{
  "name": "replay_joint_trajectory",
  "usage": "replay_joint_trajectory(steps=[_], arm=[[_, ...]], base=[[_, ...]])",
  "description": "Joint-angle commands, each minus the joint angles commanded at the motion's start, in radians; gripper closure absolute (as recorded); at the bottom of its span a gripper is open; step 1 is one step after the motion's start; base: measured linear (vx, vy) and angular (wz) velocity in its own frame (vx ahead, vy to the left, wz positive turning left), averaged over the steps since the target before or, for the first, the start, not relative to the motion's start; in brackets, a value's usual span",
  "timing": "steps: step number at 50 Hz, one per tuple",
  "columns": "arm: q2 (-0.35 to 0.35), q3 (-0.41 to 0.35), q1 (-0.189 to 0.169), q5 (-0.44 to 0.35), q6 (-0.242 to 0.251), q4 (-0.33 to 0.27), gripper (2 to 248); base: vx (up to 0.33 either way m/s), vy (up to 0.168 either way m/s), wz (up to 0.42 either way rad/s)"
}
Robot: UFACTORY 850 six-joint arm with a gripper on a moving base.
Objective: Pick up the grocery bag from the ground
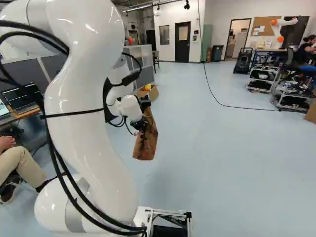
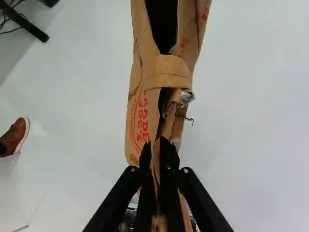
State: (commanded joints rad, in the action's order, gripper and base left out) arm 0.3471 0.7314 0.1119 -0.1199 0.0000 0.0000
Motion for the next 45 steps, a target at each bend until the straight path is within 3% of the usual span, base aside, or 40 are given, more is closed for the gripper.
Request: replay_joint_trajectory(steps=[13, 45], arm=[[-0.08, -0.03, 0.0, 0.0, 0.0, 0.0, 227], [-0.117, -0.068, -0.006, -0.043, 0.0, 0.0, 227]], base=[[0.0, 0.0, 0.0], [0.0, 0.0, 0.0]])
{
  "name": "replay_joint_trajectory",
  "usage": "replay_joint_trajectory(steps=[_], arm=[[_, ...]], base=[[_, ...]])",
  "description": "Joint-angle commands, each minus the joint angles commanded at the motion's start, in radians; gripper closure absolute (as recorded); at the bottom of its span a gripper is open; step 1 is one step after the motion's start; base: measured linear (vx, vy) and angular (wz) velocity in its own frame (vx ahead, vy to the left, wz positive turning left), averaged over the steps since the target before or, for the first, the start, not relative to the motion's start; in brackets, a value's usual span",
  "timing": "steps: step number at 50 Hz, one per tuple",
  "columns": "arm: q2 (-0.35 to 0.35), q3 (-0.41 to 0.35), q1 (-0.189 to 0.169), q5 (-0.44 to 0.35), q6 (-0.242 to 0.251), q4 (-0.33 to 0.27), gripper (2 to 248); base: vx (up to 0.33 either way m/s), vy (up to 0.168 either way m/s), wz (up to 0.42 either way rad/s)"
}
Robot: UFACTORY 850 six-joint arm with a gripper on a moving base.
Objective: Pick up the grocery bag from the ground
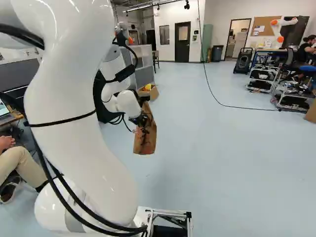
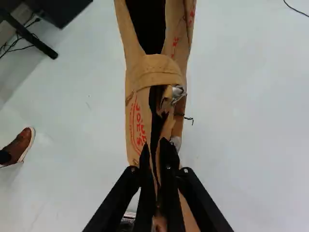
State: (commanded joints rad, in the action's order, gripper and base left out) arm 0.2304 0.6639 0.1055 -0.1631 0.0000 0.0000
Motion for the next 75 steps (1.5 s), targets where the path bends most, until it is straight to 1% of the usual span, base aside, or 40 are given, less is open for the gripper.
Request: replay_joint_trajectory(steps=[16, 32, 75], arm=[[-0.047, -0.053, -0.01, -0.065, 0.0, 0.0, 227], [-0.113, -0.128, -0.023, -0.158, 0.0, 0.0, 227], [-0.36, -0.408, -0.075, -0.502, 0.0, 0.0, 227]], base=[[0.0, 0.0, 0.0], [0.0, 0.0, 0.0], [0.0, 0.0, 0.0]])
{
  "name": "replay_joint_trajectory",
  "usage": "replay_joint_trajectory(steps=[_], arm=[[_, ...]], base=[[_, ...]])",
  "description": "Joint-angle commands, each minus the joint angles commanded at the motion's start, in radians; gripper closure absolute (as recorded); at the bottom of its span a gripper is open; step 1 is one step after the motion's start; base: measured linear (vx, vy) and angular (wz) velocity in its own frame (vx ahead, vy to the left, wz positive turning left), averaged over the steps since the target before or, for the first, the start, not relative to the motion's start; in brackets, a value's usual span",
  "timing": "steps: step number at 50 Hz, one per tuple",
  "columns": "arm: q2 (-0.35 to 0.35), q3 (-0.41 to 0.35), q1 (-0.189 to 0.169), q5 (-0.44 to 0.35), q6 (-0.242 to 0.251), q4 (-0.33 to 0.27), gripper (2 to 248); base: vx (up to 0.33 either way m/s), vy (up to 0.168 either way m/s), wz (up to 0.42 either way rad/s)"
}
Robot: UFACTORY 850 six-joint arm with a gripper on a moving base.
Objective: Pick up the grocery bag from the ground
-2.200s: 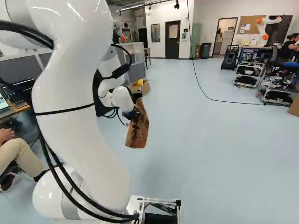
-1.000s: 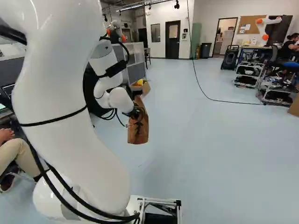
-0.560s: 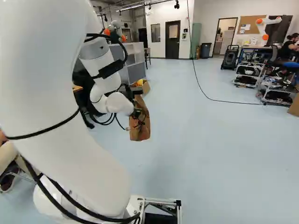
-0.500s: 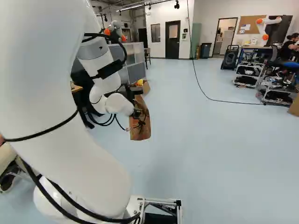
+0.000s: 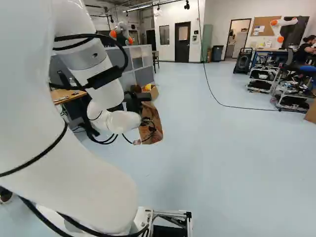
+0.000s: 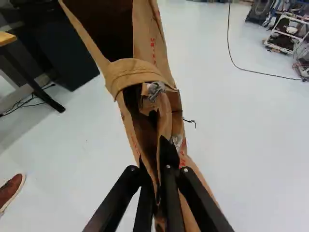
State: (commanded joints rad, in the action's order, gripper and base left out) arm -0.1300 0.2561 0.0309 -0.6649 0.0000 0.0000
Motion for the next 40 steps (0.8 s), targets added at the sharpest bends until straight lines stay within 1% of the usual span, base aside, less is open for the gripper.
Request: replay_joint_trajectory(steps=[19, 40], arm=[[-0.079, -0.09, -0.016, -0.11, 0.0, 0.0, 227], [-0.132, -0.15, -0.027, -0.184, 0.0, 0.0, 227]], base=[[0.0, 0.0, 0.0], [0.0, 0.0, 0.0]])
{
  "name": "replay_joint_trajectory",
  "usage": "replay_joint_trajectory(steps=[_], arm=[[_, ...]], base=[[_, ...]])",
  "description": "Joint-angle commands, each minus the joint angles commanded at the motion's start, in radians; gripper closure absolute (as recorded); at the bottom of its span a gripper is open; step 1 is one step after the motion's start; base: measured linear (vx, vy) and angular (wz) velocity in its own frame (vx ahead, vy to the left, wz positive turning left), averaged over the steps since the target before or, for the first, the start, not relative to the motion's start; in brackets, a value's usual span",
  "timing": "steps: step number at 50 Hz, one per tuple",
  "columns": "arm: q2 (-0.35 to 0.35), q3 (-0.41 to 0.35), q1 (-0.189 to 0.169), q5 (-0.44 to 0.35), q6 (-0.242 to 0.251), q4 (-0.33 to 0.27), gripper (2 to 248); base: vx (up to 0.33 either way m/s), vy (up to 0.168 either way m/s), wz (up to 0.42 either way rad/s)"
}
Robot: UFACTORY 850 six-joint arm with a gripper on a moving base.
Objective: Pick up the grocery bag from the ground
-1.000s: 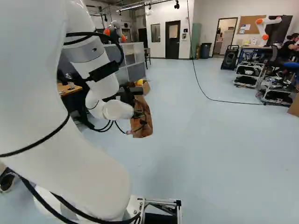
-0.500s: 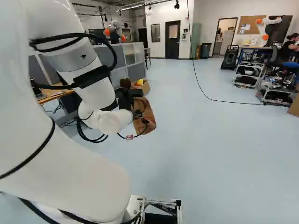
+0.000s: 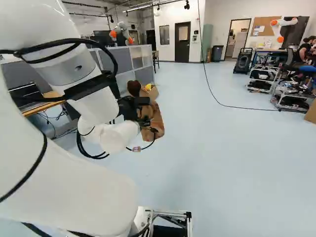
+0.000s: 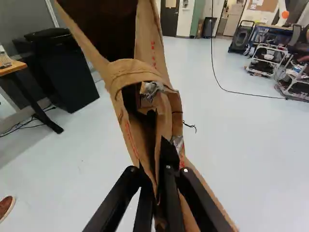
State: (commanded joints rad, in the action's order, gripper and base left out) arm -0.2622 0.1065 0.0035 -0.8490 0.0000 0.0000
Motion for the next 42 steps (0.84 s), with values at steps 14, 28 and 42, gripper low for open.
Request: replay_joint_trajectory(steps=[14, 28, 42], arm=[[-0.015, -0.017, -0.003, -0.021, 0.0, 0.0, 227], [-0.017, -0.019, -0.004, -0.024, 0.0, 0.0, 227], [-0.017, -0.019, -0.004, -0.024, 0.0, 0.0, 227]], base=[[0.0, 0.0, 0.0], [0.0, 0.0, 0.0], [0.0, 0.0, 0.0]])
